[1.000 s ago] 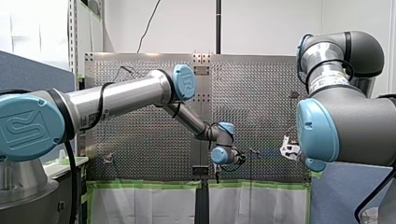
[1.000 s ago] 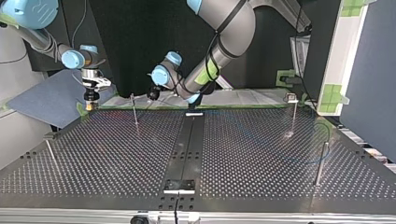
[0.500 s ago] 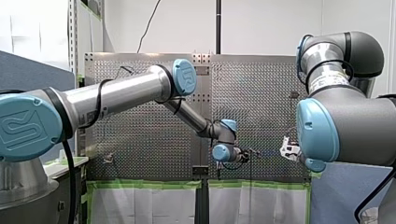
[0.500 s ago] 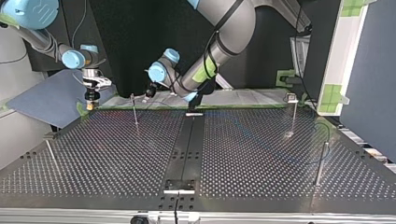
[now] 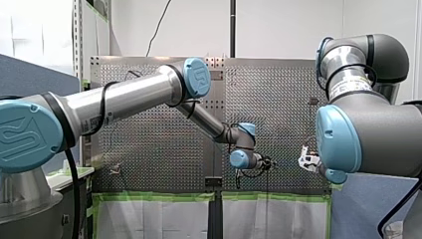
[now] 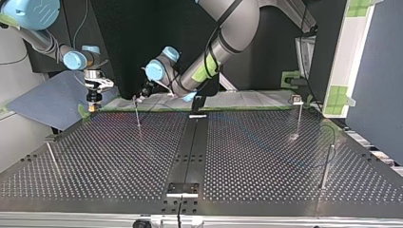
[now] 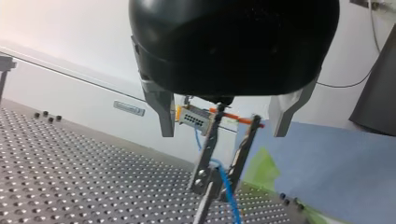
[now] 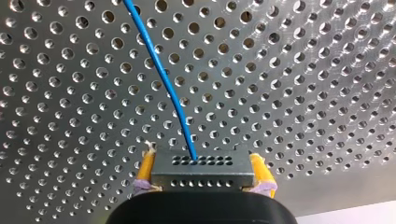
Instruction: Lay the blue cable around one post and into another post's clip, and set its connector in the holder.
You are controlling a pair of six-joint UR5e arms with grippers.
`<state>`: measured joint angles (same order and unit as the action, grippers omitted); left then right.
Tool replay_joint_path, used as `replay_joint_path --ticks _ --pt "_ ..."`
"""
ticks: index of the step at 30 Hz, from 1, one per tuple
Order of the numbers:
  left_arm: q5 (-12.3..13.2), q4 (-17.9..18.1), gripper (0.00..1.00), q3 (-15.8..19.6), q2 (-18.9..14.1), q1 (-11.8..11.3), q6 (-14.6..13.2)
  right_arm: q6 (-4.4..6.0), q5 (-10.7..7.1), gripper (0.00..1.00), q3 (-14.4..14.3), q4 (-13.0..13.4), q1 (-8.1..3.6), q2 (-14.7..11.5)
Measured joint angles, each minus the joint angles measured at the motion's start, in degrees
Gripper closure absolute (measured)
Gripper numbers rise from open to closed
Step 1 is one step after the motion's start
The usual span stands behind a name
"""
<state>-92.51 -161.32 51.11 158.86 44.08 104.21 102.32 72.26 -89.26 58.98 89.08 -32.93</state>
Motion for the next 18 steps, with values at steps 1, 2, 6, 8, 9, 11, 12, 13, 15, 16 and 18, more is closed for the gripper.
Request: replay_joint_path --ticks 1,2,6,8,9,11,12,13,15,16,18 --pt "-0.01 -0.13 0.00 0.11 0.00 0.04 -0.07 0.00 0.00 1.00 0.00 0.00 0.00 0.00" --pt "-0.02 -0.24 0.00 0.21 0.00 0.08 -0.14 0.00 -0.01 1.00 0.00 -0.01 0.00 0.00" --pt "-0.12 -0.49 0.00 0.46 -0.01 0.30 -0.30 0.00 -0.01 1.00 0.00 0.00 0.00 0.00" --pt "-0.16 -0.53 0.00 0.42 -0.02 0.39 -0.31 0.00 -0.02 1.00 0.01 0.00 0.00 0.00" --pt "-0.22 -0.55 0.00 0.38 -0.02 0.45 -0.32 0.00 -0.02 1.00 0.00 0.00 0.00 0.00" --pt "-0.41 -0.57 0.00 0.34 -0.01 0.52 -0.32 0.00 -0.05 1.00 0.01 0.00 0.00 0.00" --pt "-0.57 -0.62 0.00 0.33 -0.01 0.55 -0.32 0.00 -0.06 1.00 0.02 0.00 0.00 0.00" --pt "-0.68 -0.67 0.00 0.32 -0.01 0.56 -0.33 0.00 -0.06 1.00 0.02 -0.01 0.00 0.00" --pt "-0.91 -0.81 0.00 0.31 -0.01 0.60 -0.36 0.00 -0.08 1.00 0.01 -0.02 0.00 0.00" --pt "-0.98 -0.86 0.00 0.31 -0.02 0.63 -0.37 0.00 -0.09 1.00 0.01 -0.02 0.00 0.00" --pt "-1.08 -0.95 0.00 0.30 -0.01 0.72 -0.37 0.00 -0.09 1.00 0.01 0.01 0.00 0.00"
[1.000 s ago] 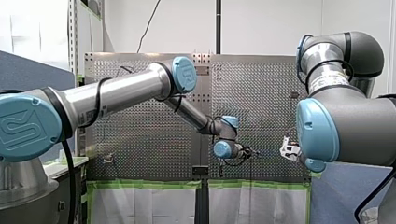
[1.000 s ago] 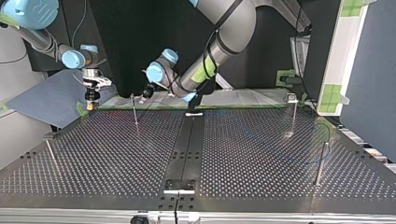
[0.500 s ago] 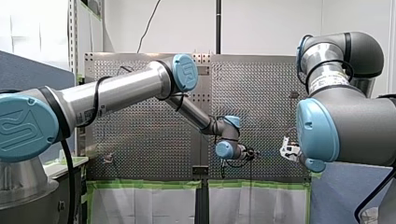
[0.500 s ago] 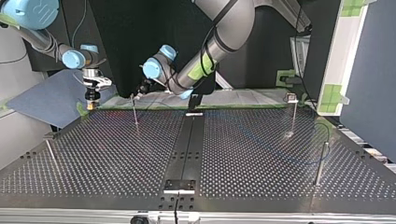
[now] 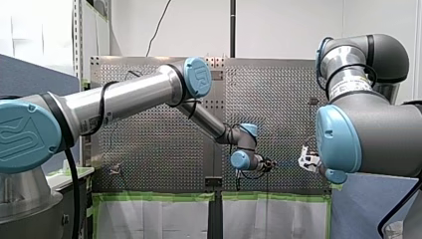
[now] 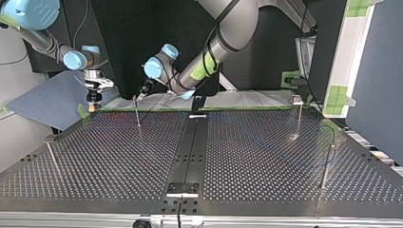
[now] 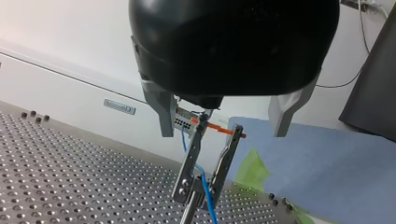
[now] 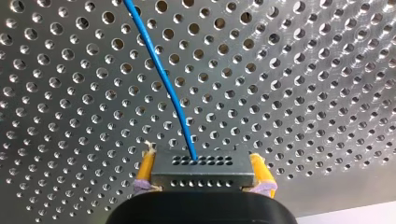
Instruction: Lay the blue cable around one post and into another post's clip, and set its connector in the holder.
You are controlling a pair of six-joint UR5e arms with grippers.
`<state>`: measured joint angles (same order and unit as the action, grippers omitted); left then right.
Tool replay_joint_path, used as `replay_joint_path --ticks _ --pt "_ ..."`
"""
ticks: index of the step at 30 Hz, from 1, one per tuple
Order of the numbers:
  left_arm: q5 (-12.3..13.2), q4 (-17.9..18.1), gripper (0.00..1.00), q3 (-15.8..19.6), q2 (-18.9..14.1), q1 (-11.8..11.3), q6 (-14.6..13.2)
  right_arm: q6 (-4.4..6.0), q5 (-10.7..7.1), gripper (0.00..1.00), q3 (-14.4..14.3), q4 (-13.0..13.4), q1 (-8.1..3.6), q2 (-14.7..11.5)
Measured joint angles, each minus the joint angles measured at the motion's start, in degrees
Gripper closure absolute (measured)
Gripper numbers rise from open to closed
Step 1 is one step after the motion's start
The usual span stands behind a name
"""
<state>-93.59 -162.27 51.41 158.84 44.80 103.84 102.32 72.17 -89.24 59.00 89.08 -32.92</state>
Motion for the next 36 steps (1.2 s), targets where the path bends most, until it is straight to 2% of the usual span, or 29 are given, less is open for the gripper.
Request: replay_joint_path --ticks 23,32,36 --pt "-0.17 -0.10 0.00 -0.16 -0.01 0.23 -0.12 0.00 -0.09 1.00 0.12 -0.44 0.00 0.06" --pt "-3.68 -0.69 0.00 2.82 -3.05 1.20 -4.05 0.00 -0.10 1.00 0.14 -0.71 0.00 0.08" --pt "-5.77 0.32 0.00 4.90 -5.11 1.87 -6.14 0.00 -0.10 1.00 0.15 -0.85 -0.01 0.09"
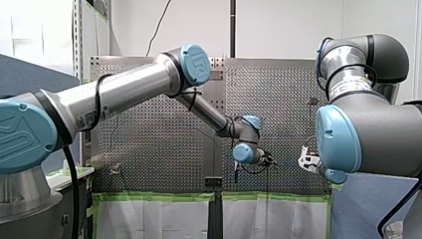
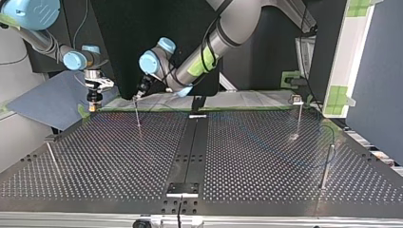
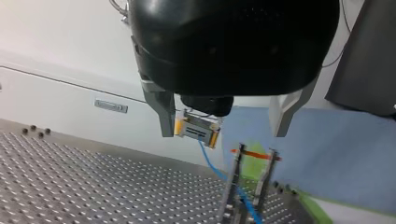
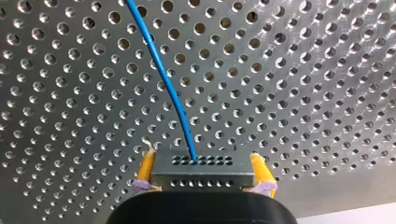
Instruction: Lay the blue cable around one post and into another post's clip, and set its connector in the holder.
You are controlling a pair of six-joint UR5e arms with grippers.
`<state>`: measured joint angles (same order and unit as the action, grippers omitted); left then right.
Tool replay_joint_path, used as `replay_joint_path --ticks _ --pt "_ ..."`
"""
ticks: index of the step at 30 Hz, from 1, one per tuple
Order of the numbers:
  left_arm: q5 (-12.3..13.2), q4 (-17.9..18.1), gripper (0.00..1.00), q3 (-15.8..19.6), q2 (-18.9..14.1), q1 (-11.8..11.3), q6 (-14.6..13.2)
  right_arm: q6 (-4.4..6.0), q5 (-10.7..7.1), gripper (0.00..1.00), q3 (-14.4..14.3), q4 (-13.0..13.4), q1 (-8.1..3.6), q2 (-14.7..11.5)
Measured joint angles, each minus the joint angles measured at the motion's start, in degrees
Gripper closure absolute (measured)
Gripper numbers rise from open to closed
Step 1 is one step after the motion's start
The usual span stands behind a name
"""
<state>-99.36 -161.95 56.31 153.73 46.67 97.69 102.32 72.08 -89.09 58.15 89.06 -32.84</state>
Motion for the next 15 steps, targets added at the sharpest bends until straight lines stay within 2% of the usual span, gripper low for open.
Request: replay_joint_path --ticks 7,15 --pt "-3.61 2.93 0.00 3.60 -3.61 0.96 -3.52 -0.02 0.00 1.00 -0.03 -0.50 -0.08 0.00" --pt "-7.45 3.92 0.00 7.47 -7.48 1.13 -4.29 -0.04 0.00 1.00 -0.02 -0.73 -0.04 0.00"
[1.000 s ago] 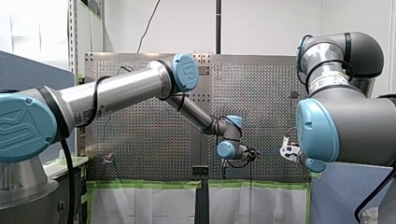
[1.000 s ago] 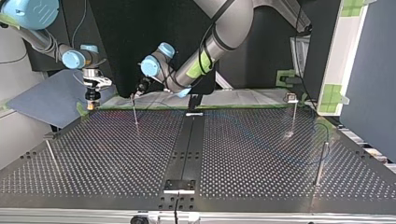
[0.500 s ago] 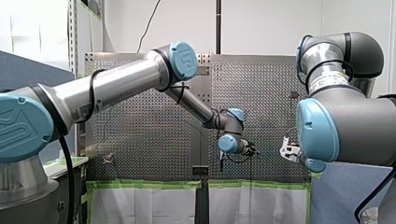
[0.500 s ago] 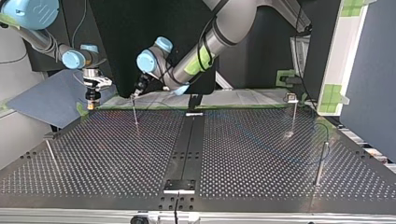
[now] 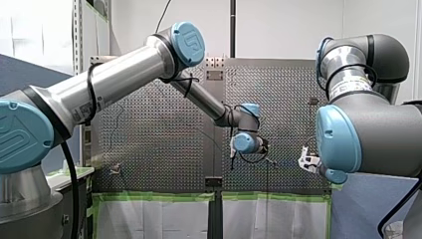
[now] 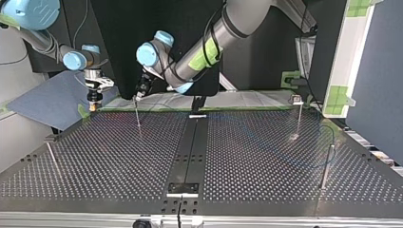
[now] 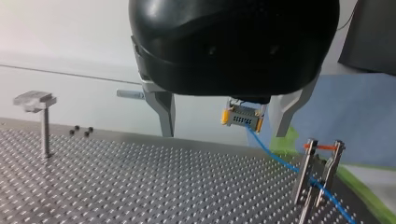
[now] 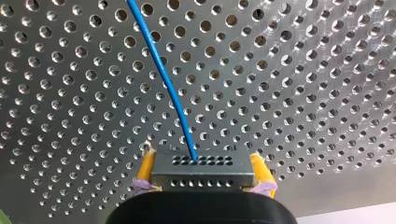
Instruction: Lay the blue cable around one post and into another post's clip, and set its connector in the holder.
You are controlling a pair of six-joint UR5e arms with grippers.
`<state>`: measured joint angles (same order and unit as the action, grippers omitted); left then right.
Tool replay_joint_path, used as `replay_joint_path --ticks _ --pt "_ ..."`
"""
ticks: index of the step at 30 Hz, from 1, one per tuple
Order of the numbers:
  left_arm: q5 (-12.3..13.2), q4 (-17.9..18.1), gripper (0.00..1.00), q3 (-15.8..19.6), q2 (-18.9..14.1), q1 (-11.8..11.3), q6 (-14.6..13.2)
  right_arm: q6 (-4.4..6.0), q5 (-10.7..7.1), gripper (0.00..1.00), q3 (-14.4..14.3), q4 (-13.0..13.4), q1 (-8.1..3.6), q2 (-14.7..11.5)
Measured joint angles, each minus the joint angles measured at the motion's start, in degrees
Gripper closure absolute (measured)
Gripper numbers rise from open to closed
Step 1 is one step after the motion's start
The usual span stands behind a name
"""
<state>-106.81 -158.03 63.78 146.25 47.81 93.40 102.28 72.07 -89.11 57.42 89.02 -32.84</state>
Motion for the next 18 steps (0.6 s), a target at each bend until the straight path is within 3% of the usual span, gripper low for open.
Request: replay_joint_path --ticks 9,18 --pt "-1.21 -2.62 0.00 4.52 -4.53 0.03 0.18 0.17 0.00 1.00 -0.02 -0.07 -0.05 0.00" --pt "-1.17 -2.51 0.00 9.19 -9.19 0.12 0.26 0.32 0.00 1.00 -0.02 -0.10 -0.13 0.09"
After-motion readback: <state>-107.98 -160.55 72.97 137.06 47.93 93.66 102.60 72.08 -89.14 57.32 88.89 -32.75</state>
